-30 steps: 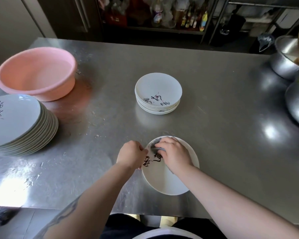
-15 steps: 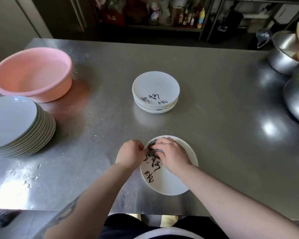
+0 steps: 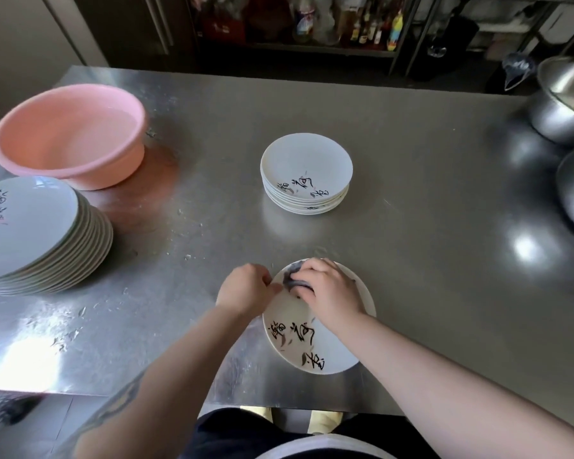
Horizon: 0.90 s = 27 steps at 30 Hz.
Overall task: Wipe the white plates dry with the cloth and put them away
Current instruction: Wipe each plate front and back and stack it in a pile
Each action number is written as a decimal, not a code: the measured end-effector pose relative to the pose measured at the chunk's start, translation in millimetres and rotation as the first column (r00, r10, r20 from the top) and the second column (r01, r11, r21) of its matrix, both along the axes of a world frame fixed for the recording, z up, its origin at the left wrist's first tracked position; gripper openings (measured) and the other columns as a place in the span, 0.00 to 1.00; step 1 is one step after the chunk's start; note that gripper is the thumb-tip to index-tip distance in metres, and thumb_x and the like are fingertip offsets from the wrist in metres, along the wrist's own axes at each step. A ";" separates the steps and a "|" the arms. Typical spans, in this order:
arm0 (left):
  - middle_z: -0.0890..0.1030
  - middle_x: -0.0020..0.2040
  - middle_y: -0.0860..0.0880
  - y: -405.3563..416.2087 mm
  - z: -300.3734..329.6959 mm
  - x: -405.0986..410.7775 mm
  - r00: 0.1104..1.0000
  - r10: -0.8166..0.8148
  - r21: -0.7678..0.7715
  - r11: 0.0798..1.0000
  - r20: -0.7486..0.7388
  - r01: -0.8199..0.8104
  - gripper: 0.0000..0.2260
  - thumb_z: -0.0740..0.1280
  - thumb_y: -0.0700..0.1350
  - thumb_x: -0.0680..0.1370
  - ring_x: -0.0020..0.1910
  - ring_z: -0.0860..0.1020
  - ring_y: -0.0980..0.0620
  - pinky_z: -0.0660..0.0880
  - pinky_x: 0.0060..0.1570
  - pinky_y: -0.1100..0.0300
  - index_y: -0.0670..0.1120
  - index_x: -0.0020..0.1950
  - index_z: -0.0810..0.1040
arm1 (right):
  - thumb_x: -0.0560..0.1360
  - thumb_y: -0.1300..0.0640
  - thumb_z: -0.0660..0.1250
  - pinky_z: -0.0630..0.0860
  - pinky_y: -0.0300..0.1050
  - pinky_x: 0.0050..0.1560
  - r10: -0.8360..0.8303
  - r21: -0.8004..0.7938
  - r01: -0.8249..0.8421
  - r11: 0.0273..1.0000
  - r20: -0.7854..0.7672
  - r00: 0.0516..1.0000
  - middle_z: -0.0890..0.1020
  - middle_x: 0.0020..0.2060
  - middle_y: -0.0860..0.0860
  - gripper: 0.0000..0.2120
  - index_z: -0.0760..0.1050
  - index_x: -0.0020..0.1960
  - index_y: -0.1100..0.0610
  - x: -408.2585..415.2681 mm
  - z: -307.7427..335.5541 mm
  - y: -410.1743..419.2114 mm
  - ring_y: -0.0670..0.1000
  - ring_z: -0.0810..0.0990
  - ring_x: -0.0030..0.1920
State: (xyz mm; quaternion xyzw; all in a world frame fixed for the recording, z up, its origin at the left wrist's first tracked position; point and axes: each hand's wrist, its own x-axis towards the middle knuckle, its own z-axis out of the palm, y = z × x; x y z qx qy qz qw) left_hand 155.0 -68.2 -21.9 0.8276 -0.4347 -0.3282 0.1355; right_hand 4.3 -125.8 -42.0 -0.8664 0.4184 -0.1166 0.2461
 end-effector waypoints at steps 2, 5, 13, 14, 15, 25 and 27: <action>0.80 0.30 0.46 3.9 -2.8 -2.2 0.998 0.049 0.002 0.999 -0.039 -0.049 0.07 0.69 0.45 0.74 0.30 0.80 0.46 0.76 0.35 0.59 0.44 0.38 0.77 | 0.74 0.49 0.69 0.71 0.42 0.46 -0.029 -0.014 0.028 0.999 -0.055 0.998 0.79 0.51 0.43 0.09 0.82 0.52 0.48 0.2 0.7 -5.8 0.47 0.73 0.56; 0.79 0.24 0.46 19.0 -9.0 -3.8 0.967 0.195 -0.022 0.979 -0.161 -0.201 0.07 0.67 0.40 0.75 0.21 0.78 0.49 0.74 0.24 0.62 0.41 0.37 0.76 | 0.73 0.53 0.70 0.70 0.42 0.43 -0.119 -0.016 0.118 0.993 -0.083 0.989 0.77 0.50 0.45 0.06 0.80 0.50 0.50 -6.4 1.4 -17.8 0.49 0.73 0.56; 0.83 0.35 0.50 12.1 -8.0 -2.7 0.996 0.086 -0.009 0.996 0.032 -0.085 0.10 0.67 0.52 0.74 0.37 0.81 0.47 0.74 0.35 0.61 0.46 0.39 0.77 | 0.72 0.56 0.71 0.72 0.45 0.46 -0.076 -0.020 0.075 0.997 -0.015 0.997 0.78 0.49 0.44 0.07 0.80 0.50 0.50 -6.5 -4.2 -12.3 0.50 0.73 0.55; 0.82 0.38 0.49 3.6 -6.8 -2.5 0.995 0.073 -0.053 0.996 0.069 -0.069 0.11 0.68 0.54 0.74 0.40 0.80 0.46 0.71 0.36 0.60 0.47 0.40 0.78 | 0.72 0.56 0.71 0.73 0.46 0.48 -0.027 -0.024 0.027 0.999 -0.011 1.000 0.79 0.49 0.44 0.07 0.81 0.50 0.50 -3.3 -4.1 -9.8 0.50 0.74 0.55; 0.81 0.39 0.48 -4.0 -6.3 -3.2 0.995 0.053 -0.073 0.996 0.080 -0.047 0.10 0.68 0.53 0.75 0.41 0.78 0.44 0.68 0.36 0.60 0.47 0.40 0.78 | 0.72 0.57 0.71 0.74 0.47 0.50 0.013 -0.028 -0.014 0.999 -0.014 1.000 0.79 0.49 0.45 0.08 0.81 0.51 0.50 -0.9 -3.4 -7.6 0.50 0.74 0.55; 0.81 0.25 0.44 28.0 -15.7 -3.3 0.962 0.160 0.106 0.985 -0.222 -0.139 0.06 0.58 0.39 0.74 0.26 0.81 0.45 0.73 0.26 0.64 0.41 0.39 0.72 | 0.73 0.58 0.69 0.57 0.41 0.35 -0.169 -0.182 0.143 0.973 -0.138 0.976 0.76 0.48 0.43 0.05 0.80 0.45 0.48 -19.5 -2.8 -18.1 0.49 0.72 0.54; 0.82 0.27 0.47 24.3 -13.2 -2.9 0.988 0.096 0.095 0.992 -0.123 -0.085 0.06 0.60 0.43 0.75 0.28 0.81 0.47 0.74 0.29 0.63 0.44 0.39 0.72 | 0.73 0.59 0.70 0.65 0.43 0.37 -0.130 -0.110 0.121 0.987 -0.076 0.989 0.77 0.49 0.45 0.04 0.81 0.45 0.50 -15.9 -4.1 -14.8 0.51 0.73 0.53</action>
